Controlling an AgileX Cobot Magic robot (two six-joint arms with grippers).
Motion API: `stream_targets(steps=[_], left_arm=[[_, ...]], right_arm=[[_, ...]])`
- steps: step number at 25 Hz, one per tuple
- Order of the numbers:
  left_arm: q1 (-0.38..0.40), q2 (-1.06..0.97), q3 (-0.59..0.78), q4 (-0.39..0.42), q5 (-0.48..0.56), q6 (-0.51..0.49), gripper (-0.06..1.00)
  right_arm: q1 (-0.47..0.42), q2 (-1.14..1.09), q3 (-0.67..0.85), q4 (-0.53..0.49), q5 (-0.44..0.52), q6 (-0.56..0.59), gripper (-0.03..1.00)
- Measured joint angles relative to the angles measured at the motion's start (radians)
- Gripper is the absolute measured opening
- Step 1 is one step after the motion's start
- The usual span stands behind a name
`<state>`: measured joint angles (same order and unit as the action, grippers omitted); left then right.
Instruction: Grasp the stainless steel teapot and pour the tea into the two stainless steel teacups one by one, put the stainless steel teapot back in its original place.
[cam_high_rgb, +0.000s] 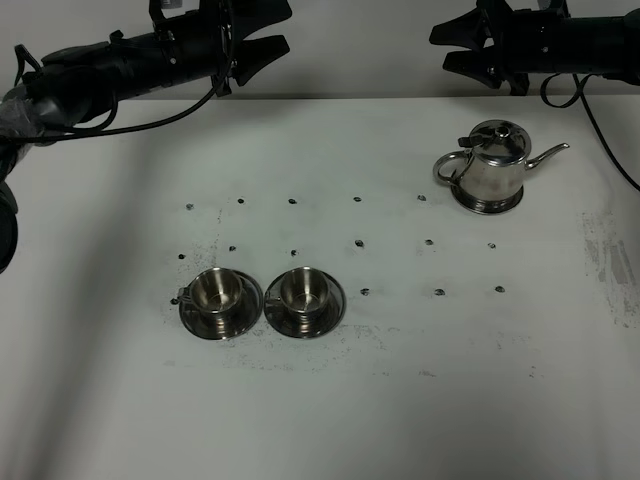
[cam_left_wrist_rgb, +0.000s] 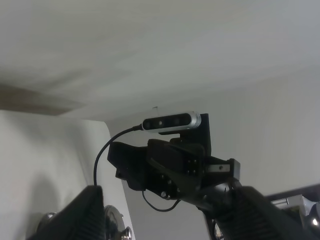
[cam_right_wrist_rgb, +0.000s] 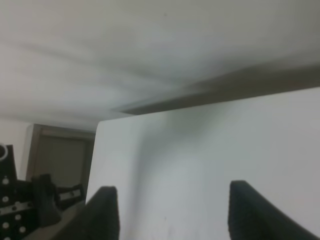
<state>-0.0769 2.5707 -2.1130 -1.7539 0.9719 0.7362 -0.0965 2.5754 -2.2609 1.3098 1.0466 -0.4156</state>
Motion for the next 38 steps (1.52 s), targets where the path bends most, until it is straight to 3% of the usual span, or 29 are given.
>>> stream_targets(steps=[11, 15, 19, 24, 27, 30, 33, 38], left_arm=[[0.0, 0.0, 0.0, 0.004, 0.007, -0.02, 0.54], [0.0, 0.002, -0.038, 0.039, 0.012, 0.018, 0.54], [0.0, 0.002, -0.188, 0.233, -0.001, 0.021, 0.54], [0.0, -0.005, -0.341, 0.593, -0.022, -0.084, 0.54], [-0.001, -0.025, -0.365, 0.833, -0.014, -0.143, 0.54], [-0.012, -0.088, -0.346, 1.022, -0.001, -0.167, 0.54], [-0.033, -0.204, -0.232, 1.071, -0.034, -0.158, 0.54], [-0.046, -0.421, 0.022, 1.081, -0.077, -0.029, 0.54]], right_arm=[[0.0, 0.0, 0.0, 0.001, 0.002, 0.002, 0.47], [0.0, 0.0, -0.017, -0.004, 0.002, -0.005, 0.47], [0.0, -0.007, -0.113, -0.084, 0.012, -0.042, 0.47], [0.003, -0.019, -0.214, -0.302, 0.051, -0.011, 0.47], [0.006, -0.026, -0.249, -0.422, 0.085, 0.037, 0.47], [0.007, -0.069, -0.25, -0.547, 0.109, 0.079, 0.47], [0.009, -0.169, -0.206, -0.654, 0.133, 0.102, 0.47], [0.052, -0.413, -0.002, -0.841, 0.164, 0.09, 0.47]])
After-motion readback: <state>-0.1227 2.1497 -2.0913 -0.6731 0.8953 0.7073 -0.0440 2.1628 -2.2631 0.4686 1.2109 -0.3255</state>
